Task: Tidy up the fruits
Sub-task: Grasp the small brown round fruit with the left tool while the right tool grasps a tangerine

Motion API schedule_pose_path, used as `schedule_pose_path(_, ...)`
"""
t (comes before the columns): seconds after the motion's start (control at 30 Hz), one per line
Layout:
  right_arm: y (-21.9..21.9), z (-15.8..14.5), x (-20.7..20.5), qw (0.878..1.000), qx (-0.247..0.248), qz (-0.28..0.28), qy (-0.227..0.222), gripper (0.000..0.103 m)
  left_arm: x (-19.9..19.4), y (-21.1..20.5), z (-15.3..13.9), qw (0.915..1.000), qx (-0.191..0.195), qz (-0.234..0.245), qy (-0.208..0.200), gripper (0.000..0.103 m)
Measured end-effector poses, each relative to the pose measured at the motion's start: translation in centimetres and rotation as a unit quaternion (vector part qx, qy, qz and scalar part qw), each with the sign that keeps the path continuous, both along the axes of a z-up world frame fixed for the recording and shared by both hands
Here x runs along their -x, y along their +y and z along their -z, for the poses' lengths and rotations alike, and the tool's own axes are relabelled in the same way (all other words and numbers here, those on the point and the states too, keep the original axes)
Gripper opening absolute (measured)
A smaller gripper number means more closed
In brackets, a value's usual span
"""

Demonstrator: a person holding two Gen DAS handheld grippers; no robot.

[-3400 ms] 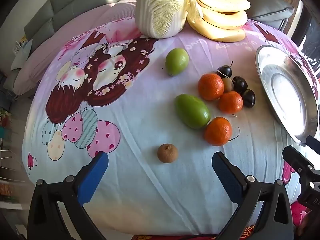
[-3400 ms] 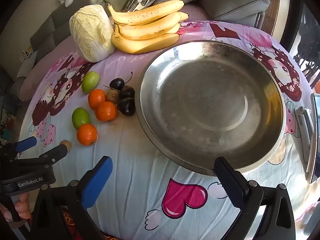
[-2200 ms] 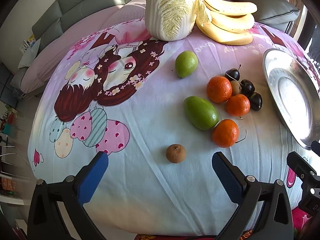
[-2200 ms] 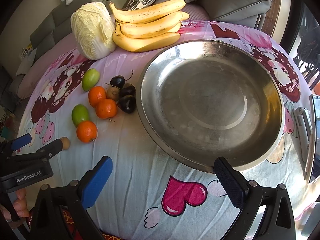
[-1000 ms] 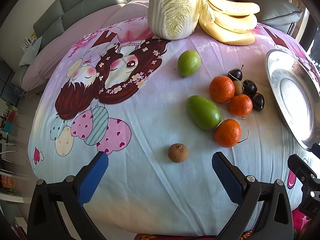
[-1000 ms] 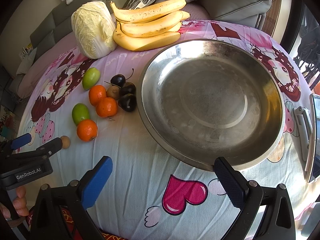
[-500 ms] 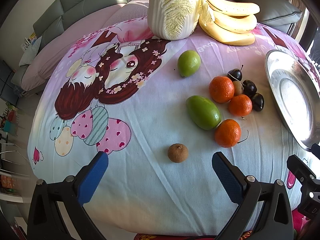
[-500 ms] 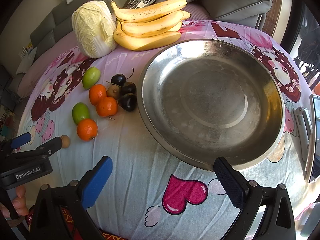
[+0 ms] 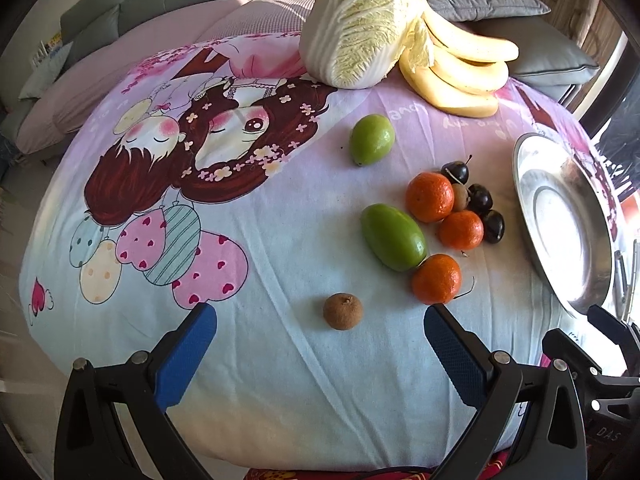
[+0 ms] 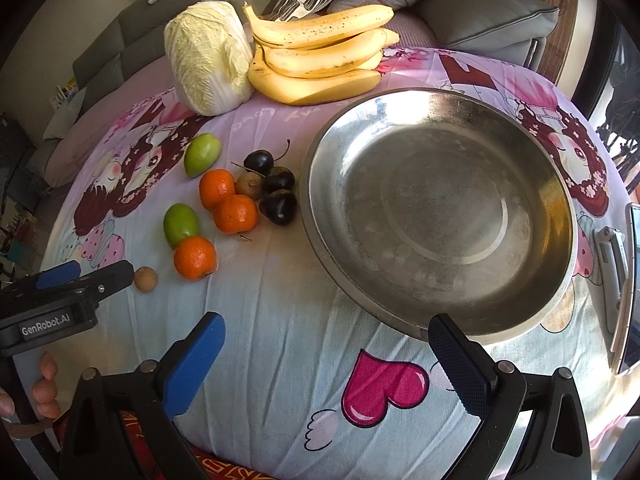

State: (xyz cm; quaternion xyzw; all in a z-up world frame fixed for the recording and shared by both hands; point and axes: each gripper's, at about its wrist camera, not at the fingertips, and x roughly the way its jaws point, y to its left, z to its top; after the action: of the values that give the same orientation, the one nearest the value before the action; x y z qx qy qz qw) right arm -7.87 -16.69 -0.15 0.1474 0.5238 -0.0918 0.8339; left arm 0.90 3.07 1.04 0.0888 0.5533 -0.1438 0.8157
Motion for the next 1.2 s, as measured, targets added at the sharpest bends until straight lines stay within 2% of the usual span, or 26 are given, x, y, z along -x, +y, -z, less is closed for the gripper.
schedule_pose_path(0.2,1.2,-0.6,-1.1,1.000,-0.005,-0.028,-0.002,0.103,-0.5,1.1,-1.0,0.9992,0.029,0.009,-0.027,0.103)
schedule_pose_path(0.4,2.6,-0.8,-1.9,0.998,-0.013,-0.057,-0.006,0.103,-1.0,2.3,-1.0,0.9975,0.067,0.005,-0.024,0.103)
schedule_pose_path(0.53,3.4,-0.7,-2.5,0.997,-0.022,-0.074,-0.009,0.103,-1.3,3.1,-1.0,0.9970,0.072,-0.002,-0.031,0.103)
schedule_pose_path(0.8,5.1,-0.2,-3.5,0.994,-0.027,-0.106,-0.011,0.103,-1.5,4.0,0.1,0.9980,0.062,0.004,-0.007,0.103)
schedule_pose_path(0.9,5.7,0.1,-4.0,0.992,-0.034,-0.118,-0.013,0.103,-1.6,4.2,0.8,0.9972,0.073,0.005,0.013,0.102)
schedule_pose_path(0.93,5.9,0.3,-4.3,0.992,-0.036,-0.122,-0.013,0.103,-1.7,4.1,1.0,0.9969,0.076,0.007,0.018,0.101)
schedule_pose_path(1.0,6.3,0.7,-4.8,0.991,-0.037,-0.129,-0.013,0.101,-1.6,3.8,1.4,0.9963,0.079,0.017,0.030,0.090)
schedule_pose_path(1.03,6.5,0.9,-5.0,0.990,-0.037,-0.133,-0.011,0.100,-1.6,3.6,1.6,0.9958,0.081,0.023,0.036,0.088)
schedule_pose_path(1.1,6.9,1.1,-5.4,0.989,-0.035,-0.142,-0.011,0.091,-1.6,3.3,2.1,0.9946,0.085,0.032,0.052,0.078)
schedule_pose_path(1.2,7.4,1.4,-6.0,0.988,-0.024,-0.155,-0.013,0.086,-1.8,3.1,2.8,0.9919,0.096,0.038,0.073,0.063)
